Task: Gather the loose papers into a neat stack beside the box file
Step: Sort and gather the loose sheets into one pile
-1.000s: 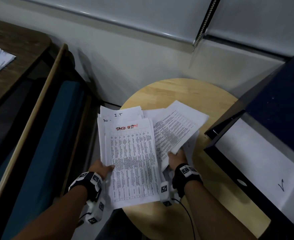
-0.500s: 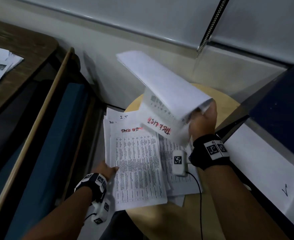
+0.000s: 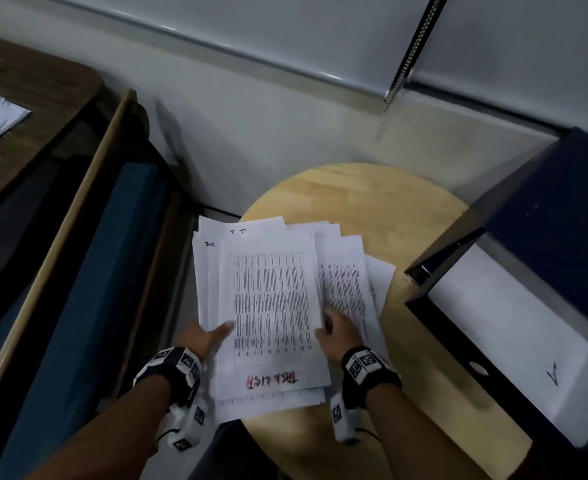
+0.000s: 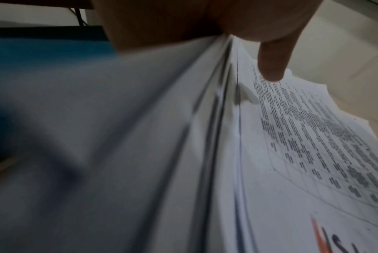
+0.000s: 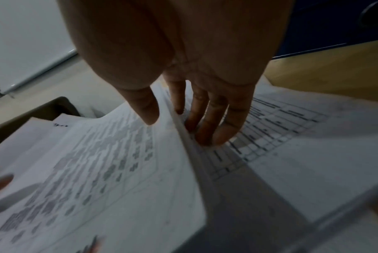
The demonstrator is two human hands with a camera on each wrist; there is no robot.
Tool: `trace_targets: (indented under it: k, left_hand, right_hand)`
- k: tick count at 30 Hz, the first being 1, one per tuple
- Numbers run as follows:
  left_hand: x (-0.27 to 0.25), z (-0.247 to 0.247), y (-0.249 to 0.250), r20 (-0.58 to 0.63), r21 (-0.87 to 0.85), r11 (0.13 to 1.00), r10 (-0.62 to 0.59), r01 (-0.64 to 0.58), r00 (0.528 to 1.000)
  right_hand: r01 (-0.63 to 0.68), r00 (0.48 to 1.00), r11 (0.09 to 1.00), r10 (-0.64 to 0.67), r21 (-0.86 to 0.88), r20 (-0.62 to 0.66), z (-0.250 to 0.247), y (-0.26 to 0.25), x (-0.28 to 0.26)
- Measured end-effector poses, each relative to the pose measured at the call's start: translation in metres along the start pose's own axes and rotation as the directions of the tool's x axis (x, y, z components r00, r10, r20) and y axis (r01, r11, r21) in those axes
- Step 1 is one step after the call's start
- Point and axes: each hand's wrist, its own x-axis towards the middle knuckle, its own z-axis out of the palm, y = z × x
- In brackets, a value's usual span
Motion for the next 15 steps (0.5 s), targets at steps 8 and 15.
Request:
trace_targets:
  k: [8,15]
  left_hand:
    - [0.000,0.001,0.002,-0.023,0.187,0.982,0.037,-0.032,0.999]
    - [-0.006,0.007,0.005,-0.036,0.126,0.991,0.044,-0.039,0.998]
  right_hand:
    - [-0.270,0.910,0.963,0.261,0.017,-0.322,-0.033,0.056,-0.001]
    - [-0.293,0.919,0.933,0.335,0.207,-0.209,-0.029,0.072,0.000]
